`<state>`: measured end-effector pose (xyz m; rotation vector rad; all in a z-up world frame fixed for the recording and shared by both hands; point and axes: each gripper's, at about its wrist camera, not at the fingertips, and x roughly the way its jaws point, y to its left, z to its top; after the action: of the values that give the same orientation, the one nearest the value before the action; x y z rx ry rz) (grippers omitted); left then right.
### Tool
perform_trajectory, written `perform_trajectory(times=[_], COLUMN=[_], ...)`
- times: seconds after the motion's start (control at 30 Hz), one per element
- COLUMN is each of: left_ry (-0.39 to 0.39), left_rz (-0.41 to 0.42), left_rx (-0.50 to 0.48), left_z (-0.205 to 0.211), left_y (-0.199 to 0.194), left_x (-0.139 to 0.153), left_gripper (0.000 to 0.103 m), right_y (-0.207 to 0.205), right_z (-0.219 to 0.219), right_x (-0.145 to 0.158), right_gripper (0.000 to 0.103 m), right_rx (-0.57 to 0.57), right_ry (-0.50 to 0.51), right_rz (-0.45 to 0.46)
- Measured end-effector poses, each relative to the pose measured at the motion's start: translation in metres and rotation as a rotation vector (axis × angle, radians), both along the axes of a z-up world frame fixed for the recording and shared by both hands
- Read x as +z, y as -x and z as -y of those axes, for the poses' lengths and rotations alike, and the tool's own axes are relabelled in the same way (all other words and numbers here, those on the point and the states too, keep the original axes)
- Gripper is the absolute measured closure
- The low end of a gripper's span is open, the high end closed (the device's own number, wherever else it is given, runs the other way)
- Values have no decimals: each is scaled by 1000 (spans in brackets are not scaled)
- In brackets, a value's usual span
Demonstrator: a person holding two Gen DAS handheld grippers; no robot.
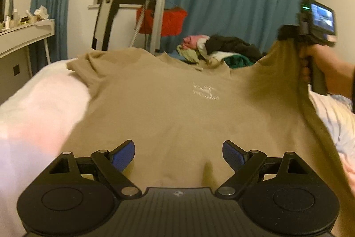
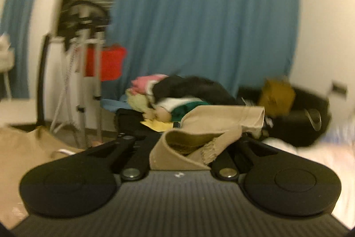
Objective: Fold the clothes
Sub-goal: 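Lift the sleeve with the right gripper and fold it across the shirt body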
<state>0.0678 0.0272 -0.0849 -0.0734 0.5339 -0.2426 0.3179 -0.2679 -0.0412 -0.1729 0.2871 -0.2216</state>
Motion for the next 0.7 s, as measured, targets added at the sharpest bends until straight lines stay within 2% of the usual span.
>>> perform_trajectory(times=[0.13,0.23,0.33,0.43,0.53,0.57,0.6,0.63,0.67,0.7], left_ry=[12,38,70,104,120,122,121,118,115,110], left_rz=[19,31,12,-17,-59,-65,-64,-60,-56,-51], left_rx=[56,126,204,243,248,242,237,226,214,207], left_z=[-27,-52,-75,-92,-98,-97,-97,-94,-91,-88], left_y=[3,-3,-16,-25,-36,-38,-40,-40,-40,-39], left_x=[13,17,17,6,-3,-5,-6,-6,-5,-5], left_gripper=[15,14,14,14,14,14,14,14,14,14], right_y=[-11,-30,-46,-61,-65,-65,-64,-57,-48,-39], right_z=[-81,-138,-184,-208,-214,-212,-209,-203,-197,-190], right_x=[12,-14,-54,-82,-87,-83,-77,-69,-59,-49], right_gripper=[97,97,97,98,96,83,54,39,16,12], right_rx=[72,114,174,180,202,234,263,279,291,303], right_ry=[178,236,330,345,267,215,165,115,62,8], right_rz=[-34,-101,-171,-231,-247,-260,-276,-273,-259,-244])
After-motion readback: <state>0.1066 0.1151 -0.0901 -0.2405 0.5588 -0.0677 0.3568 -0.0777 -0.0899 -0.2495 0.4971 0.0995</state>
